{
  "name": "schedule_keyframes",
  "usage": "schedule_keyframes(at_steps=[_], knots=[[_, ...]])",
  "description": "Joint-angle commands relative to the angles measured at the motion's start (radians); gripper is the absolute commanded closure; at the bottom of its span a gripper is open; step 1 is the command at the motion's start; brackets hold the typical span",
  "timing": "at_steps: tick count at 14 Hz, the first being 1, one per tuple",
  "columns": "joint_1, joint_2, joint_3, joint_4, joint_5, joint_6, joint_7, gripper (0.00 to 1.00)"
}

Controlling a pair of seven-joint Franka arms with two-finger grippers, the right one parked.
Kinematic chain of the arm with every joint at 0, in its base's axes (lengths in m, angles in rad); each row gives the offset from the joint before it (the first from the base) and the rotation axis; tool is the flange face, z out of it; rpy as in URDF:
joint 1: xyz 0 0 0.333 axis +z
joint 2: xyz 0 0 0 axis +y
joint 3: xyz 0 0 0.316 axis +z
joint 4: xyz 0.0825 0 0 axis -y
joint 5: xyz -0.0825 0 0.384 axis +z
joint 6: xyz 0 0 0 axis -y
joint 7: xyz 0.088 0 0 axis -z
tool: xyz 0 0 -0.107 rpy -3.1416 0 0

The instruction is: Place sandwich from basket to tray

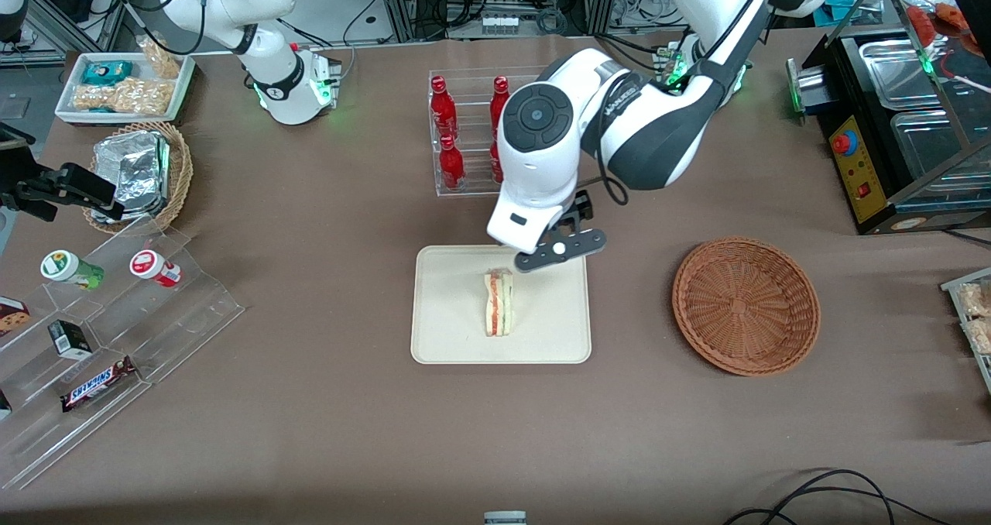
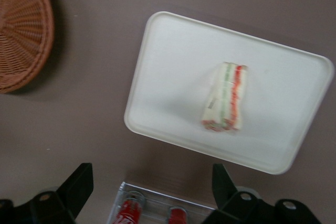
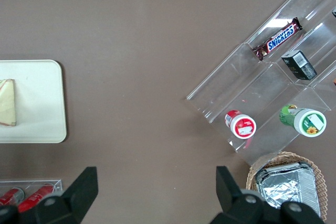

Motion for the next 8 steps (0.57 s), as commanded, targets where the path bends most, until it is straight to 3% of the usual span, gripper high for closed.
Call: schedule_keyframes(at_steps=[1, 3, 8], knots=[[0.072, -0.116, 0.037, -0.183, 0.001, 0.022, -0.005, 0.00], [0.135, -0.195, 0.037, -0.275, 0.001, 0.025, 0.008, 0.00], [0.307, -0.394, 0.037, -0.478, -0.011, 0.014, 0.277, 0.00]])
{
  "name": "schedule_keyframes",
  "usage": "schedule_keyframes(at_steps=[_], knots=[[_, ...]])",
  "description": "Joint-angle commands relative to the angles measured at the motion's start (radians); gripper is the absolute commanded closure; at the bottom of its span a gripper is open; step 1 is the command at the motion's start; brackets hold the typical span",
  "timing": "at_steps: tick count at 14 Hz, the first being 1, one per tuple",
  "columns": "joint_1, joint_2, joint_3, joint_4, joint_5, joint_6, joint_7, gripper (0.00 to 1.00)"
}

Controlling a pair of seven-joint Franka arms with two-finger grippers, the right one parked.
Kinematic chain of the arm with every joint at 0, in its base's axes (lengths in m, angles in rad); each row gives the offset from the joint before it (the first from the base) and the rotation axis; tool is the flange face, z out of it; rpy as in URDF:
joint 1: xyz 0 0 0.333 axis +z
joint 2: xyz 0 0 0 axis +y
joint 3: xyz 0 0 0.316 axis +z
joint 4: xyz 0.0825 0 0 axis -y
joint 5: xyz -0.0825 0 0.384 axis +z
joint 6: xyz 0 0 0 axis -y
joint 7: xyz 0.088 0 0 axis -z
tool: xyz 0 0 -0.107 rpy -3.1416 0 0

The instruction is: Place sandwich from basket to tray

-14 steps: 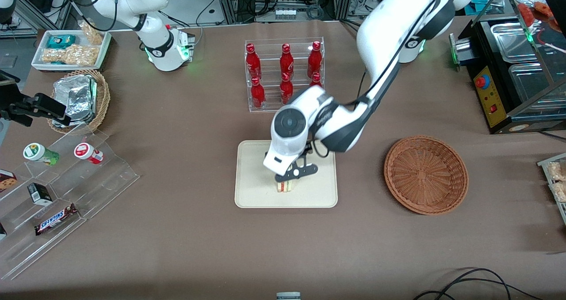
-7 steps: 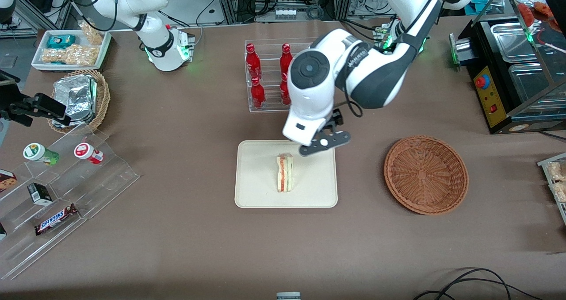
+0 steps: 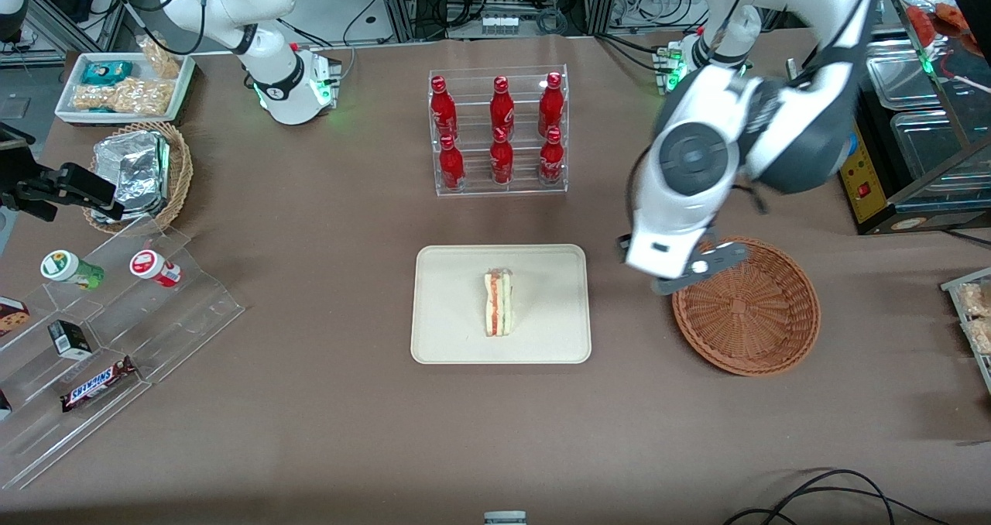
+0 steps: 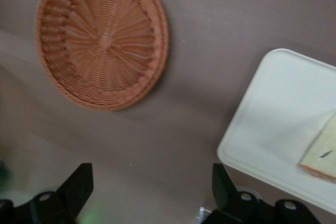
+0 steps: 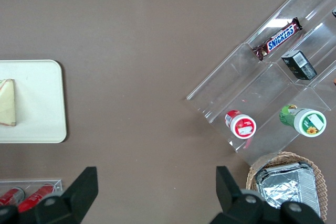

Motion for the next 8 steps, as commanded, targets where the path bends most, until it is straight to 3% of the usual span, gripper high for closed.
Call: schedule_keyframes(at_steps=[1, 8], knots=[[0.082, -0.140, -0.005, -0.133, -0.023, 0.003, 0.108, 0.00], [0.225, -0.282, 0.006, -0.127, -0.069, -0.061, 0.478, 0.00]])
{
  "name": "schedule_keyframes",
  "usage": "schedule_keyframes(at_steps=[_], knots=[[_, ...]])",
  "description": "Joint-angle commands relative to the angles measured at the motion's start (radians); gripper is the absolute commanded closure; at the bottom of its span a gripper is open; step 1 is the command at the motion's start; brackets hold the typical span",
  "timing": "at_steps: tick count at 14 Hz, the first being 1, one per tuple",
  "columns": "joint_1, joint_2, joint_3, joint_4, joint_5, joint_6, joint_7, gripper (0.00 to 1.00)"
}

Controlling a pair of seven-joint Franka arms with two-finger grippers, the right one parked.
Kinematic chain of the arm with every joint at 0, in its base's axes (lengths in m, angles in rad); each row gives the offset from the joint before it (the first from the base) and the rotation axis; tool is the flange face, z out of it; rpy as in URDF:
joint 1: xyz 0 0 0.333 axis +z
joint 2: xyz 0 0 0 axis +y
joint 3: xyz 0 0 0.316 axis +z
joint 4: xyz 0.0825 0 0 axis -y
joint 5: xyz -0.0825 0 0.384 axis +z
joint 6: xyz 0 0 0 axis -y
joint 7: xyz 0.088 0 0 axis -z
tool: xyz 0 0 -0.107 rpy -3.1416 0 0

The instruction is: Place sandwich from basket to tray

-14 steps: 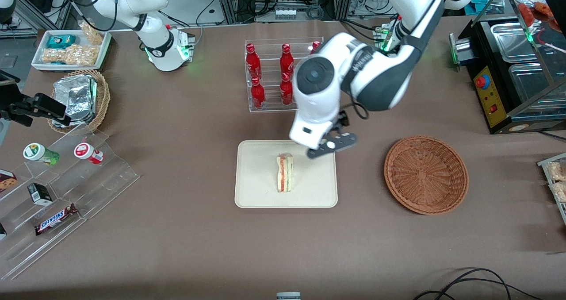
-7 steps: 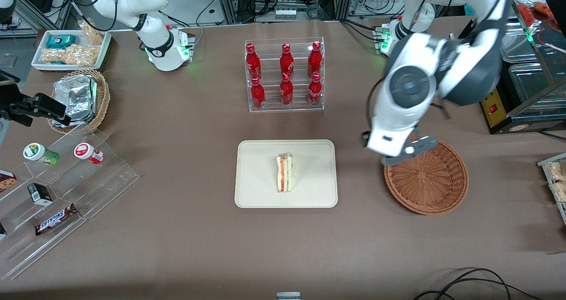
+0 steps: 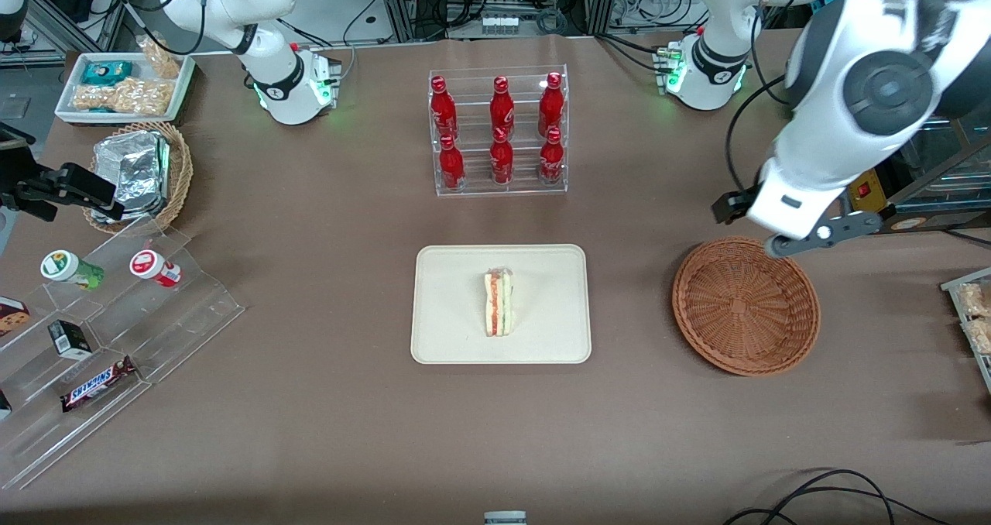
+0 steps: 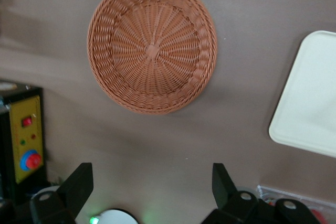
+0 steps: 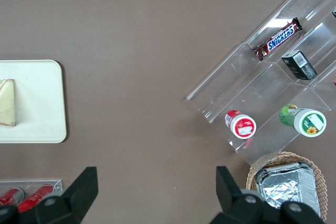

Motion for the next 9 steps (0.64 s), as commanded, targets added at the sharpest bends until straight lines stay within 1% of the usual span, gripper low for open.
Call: schedule_keyframes(at_steps=[1, 3, 4, 5, 7, 9], knots=[[0.056, -0.099, -0.004, -0.027, -0.028, -0.009, 0.123, 0.00], [0.090, -0.128, -0.004, -0.024, -0.036, -0.008, 0.210, 0.00], [0.097, -0.141, 0.010, -0.024, -0.054, -0.008, 0.253, 0.00], [0.096, -0.144, 0.051, -0.020, -0.080, -0.006, 0.284, 0.00], [0.088, -0.148, 0.097, -0.020, -0.116, -0.003, 0.300, 0.00], [0.084, -0.147, 0.102, -0.021, -0.114, -0.004, 0.298, 0.00]])
